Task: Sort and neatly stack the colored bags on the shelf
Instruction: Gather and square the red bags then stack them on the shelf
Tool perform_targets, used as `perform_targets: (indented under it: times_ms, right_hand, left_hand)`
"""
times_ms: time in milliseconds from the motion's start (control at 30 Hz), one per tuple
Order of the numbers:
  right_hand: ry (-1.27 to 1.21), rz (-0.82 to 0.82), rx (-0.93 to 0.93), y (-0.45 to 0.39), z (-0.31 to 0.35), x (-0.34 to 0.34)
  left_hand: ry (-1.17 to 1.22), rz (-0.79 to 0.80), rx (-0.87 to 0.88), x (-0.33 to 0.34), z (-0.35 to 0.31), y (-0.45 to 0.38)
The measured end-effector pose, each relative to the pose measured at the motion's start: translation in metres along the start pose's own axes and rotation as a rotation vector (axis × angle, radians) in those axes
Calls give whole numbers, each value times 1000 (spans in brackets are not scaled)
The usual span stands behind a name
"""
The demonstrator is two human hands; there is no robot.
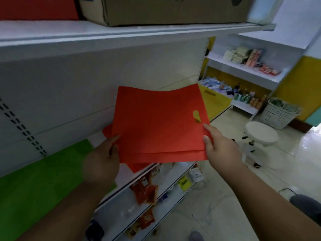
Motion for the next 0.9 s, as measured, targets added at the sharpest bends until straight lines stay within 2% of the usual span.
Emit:
perform_targets:
  times_ms: [133, 300, 433, 633, 767, 900]
  right_hand:
    - [-64, 181, -164, -78, -25, 30]
    - [-62, 489, -310, -155, -49, 58]
    - [8, 633, -345, -181, -66, 67]
    - [124, 700, -457, -190, -76, 81]
    - [158, 719, -552, -188, -76, 93]
    - [256, 660, -628, -187, -73, 96]
  left_hand:
    - [-75, -99, -173, 29, 0, -7]
    - [-378, -182, -322, 52, -38, 13]
    - [-581, -144, -412, 73, -65, 19]
    - [-761, -69, -541, 93, -84, 26]
    - [-855, -45, -533, 96, -79, 30]
    - [-930, -22, -516, 100, -75, 25]
Point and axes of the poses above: each hand's wrist, its own y-axis away from the middle knuckle, its own x-axis out of the palm, z = x × y, the point moved 3 cm from there along -y, towards the middle knuckle, and after that the axes turned 11 degrees about -y, right-handed, at the moved point
